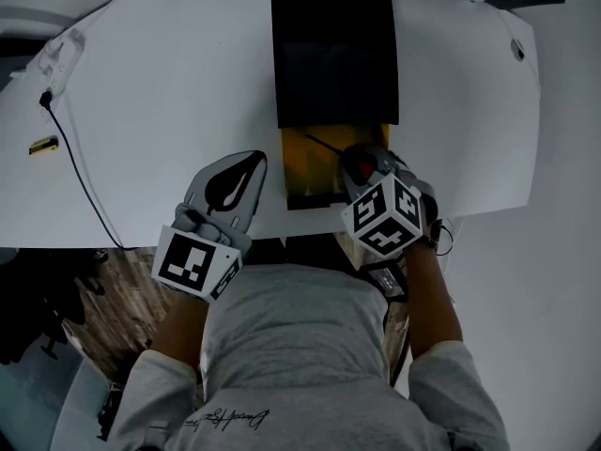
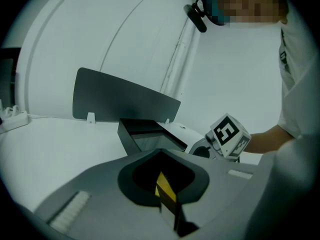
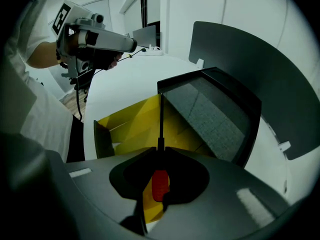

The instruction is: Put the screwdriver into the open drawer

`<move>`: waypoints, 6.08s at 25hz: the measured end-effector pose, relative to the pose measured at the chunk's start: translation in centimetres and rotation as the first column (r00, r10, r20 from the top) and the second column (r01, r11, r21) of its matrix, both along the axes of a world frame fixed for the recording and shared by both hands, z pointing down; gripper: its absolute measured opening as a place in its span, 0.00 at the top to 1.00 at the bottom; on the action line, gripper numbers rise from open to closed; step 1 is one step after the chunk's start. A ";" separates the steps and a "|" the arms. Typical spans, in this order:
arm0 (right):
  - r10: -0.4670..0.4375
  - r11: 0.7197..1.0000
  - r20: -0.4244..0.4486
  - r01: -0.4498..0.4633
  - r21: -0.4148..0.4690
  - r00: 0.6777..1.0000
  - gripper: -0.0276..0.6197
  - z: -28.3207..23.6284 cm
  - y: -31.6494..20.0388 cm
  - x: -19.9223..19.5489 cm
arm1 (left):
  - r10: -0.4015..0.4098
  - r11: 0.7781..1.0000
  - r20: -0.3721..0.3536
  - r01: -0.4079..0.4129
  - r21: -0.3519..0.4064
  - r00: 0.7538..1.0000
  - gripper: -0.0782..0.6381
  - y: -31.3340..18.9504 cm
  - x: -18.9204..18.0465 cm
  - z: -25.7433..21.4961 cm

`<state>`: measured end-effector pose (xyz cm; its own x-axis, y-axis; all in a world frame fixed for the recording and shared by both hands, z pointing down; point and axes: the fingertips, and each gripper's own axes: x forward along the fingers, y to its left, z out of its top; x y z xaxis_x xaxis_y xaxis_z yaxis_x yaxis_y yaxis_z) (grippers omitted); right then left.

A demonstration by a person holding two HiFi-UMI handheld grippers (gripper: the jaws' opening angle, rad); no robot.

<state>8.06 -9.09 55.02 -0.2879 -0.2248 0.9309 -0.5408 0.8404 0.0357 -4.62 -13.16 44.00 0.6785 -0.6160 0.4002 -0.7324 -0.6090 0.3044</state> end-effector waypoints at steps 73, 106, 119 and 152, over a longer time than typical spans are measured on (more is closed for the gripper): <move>-0.122 0.973 -0.149 0.089 -0.214 0.981 0.75 3.8 0.4 -1.6 | -0.019 1.000 -0.012 0.019 -0.024 1.000 0.89 -0.2 -2.1 1.5; 0.038 0.998 0.038 -0.036 -0.056 0.999 0.71 -1.6 -0.5 -1.5 | 0.038 0.999 0.024 -0.038 0.037 0.999 0.89 0.8 -0.7 -2.1; 0.155 0.984 0.172 -0.168 0.064 0.973 0.89 -6.4 0.4 0.0 | 0.066 0.994 0.026 -0.068 0.083 0.997 0.89 2.1 0.8 -5.3; 0.290 0.904 0.515 -0.408 0.131 0.807 0.94 -17.7 2.6 0.2 | 0.109 0.983 0.032 -0.112 0.146 0.994 0.89 4.2 2.8 -9.8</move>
<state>8.24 -6.45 37.29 -0.5381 -0.5804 0.6112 -0.7944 0.5916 -0.1377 -1.87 -8.95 34.23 0.7373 -0.5911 0.3270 -0.6639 -0.7237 0.1886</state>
